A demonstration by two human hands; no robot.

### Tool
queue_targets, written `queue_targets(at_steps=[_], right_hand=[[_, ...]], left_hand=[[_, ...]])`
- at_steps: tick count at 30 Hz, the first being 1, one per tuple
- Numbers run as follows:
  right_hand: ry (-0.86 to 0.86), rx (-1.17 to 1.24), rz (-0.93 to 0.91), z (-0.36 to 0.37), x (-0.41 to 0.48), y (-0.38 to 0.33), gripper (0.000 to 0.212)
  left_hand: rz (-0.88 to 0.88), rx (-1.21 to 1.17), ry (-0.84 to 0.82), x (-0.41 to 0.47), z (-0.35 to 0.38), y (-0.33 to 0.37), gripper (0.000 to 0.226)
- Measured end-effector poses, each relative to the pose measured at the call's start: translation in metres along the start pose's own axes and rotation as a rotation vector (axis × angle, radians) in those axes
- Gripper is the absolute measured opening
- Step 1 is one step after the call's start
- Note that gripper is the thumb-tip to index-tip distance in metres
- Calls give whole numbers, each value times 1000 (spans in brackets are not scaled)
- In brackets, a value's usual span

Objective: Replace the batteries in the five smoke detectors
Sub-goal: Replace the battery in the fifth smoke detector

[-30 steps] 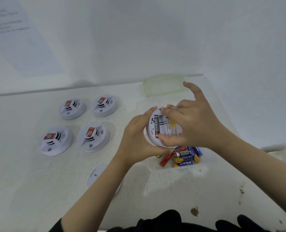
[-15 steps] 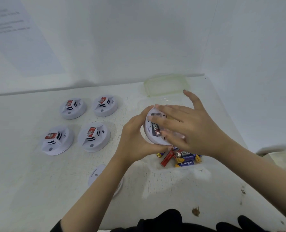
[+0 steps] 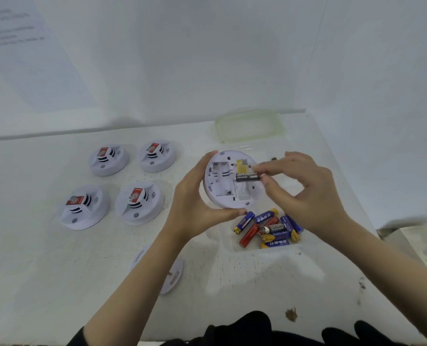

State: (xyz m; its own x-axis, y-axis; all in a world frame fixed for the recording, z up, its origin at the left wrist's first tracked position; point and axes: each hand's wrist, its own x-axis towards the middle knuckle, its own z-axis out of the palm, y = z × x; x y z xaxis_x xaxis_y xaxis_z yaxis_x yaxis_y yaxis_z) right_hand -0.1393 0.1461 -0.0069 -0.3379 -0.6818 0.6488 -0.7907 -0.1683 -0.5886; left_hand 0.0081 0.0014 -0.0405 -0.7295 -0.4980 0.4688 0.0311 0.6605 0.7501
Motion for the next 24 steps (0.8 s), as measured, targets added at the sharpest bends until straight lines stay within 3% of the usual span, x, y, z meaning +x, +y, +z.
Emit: queue_targets(at_steps=[4,10,13,16,18,21,24], right_hand=[[-7,-15,137,-13,-14,5,16],[-428,-149,163,-16,-26,14,16],[-531,-188,130,-12,-22,13,18],[-378,-7,173,-6,-15,10,15],[-254,224,351,-4,-8,5,8],[-230,496,575,-2,0,0,19],[-223,521,582,-2,4,-1,23]], left_hand=[[-4,19,29,-3,-10,-4,97],[9,-11,-13,-3,-15,-3,97],[22,-16,-49,-2,-13,-1,101],[42,-44,-54,1,-10,5,103],[56,-68,-47,2,-6,9,103],[63,-108,-50,3,-2,13,102],[53,-134,-71,5,1,13,100]])
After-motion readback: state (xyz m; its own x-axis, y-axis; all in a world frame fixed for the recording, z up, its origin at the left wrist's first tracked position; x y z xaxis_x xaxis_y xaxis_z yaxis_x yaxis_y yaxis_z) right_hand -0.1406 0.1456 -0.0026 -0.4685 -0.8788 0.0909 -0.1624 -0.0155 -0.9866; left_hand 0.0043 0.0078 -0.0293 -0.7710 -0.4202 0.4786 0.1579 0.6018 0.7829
